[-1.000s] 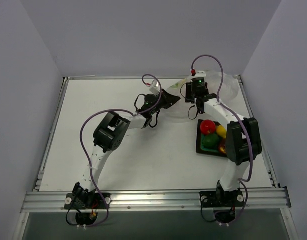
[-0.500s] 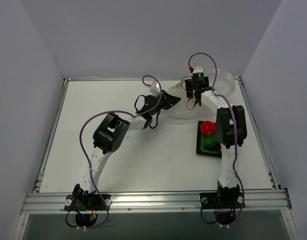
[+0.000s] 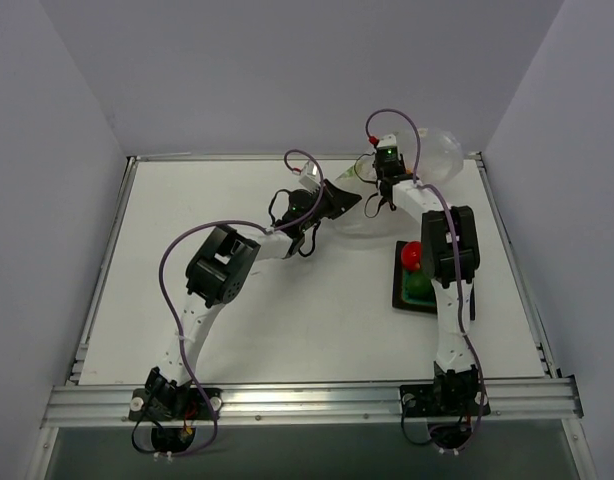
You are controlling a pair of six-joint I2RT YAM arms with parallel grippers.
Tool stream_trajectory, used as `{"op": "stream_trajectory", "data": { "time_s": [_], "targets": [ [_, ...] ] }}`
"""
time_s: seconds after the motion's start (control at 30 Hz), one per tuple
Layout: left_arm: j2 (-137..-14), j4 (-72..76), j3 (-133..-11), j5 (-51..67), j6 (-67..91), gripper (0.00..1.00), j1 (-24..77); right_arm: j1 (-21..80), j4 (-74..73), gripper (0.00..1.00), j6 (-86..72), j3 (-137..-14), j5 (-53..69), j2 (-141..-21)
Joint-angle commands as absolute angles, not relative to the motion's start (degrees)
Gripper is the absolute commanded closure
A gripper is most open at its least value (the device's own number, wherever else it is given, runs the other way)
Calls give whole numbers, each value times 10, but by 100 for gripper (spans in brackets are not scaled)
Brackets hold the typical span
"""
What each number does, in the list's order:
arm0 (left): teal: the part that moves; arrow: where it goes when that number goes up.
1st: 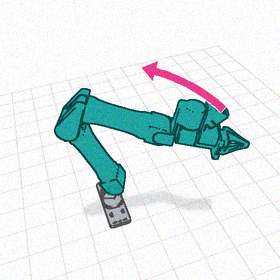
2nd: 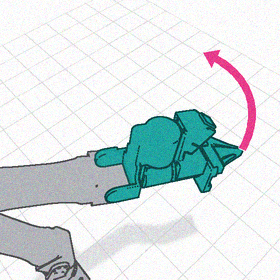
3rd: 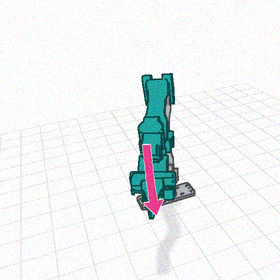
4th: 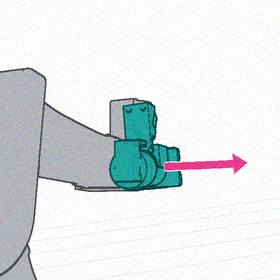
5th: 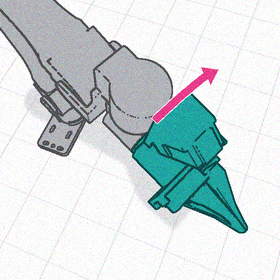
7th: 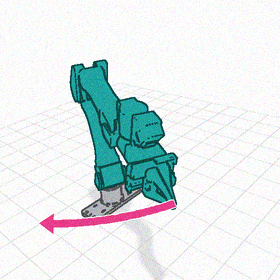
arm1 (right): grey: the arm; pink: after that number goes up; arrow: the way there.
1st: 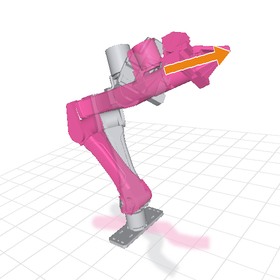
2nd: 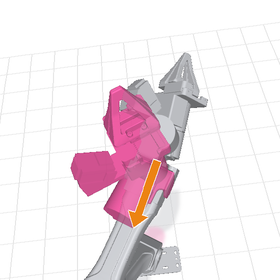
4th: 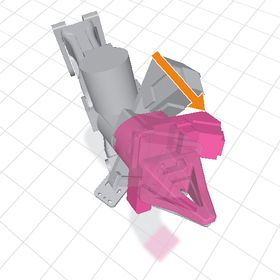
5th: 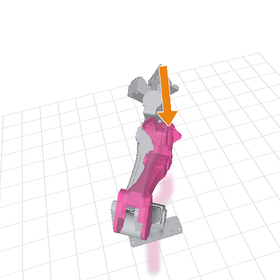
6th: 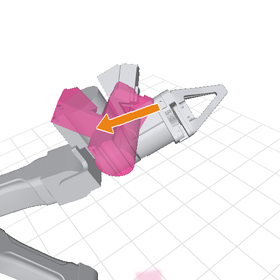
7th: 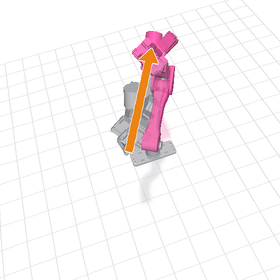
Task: Take the fake fruits out of the plastic bag
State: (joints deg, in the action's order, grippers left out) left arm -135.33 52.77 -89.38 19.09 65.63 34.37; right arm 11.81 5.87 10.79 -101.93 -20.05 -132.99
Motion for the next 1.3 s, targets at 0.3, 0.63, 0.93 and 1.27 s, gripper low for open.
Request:
{"op": "stream_trajectory", "data": {
  "time_s": [0.3, 0.63, 0.93, 1.27],
  "targets": [
    [-1314, 547, -915, 188, 657, 98, 339, 146, 146, 85, -42, -861, -104, -1091],
    [-1325, 527, -927, 178, 645, 98, 338, 156, 177, 85, -179, -650, -33, -878],
    [-1334, 529, -933, 180, 649, 98, 340, 157, -50, 85, -251, -456, -190, -579],
    [-1322, 517, -932, 178, 628, 98, 348, 166, -156, 85, -329, -399, -281, -528]
  ]
}}
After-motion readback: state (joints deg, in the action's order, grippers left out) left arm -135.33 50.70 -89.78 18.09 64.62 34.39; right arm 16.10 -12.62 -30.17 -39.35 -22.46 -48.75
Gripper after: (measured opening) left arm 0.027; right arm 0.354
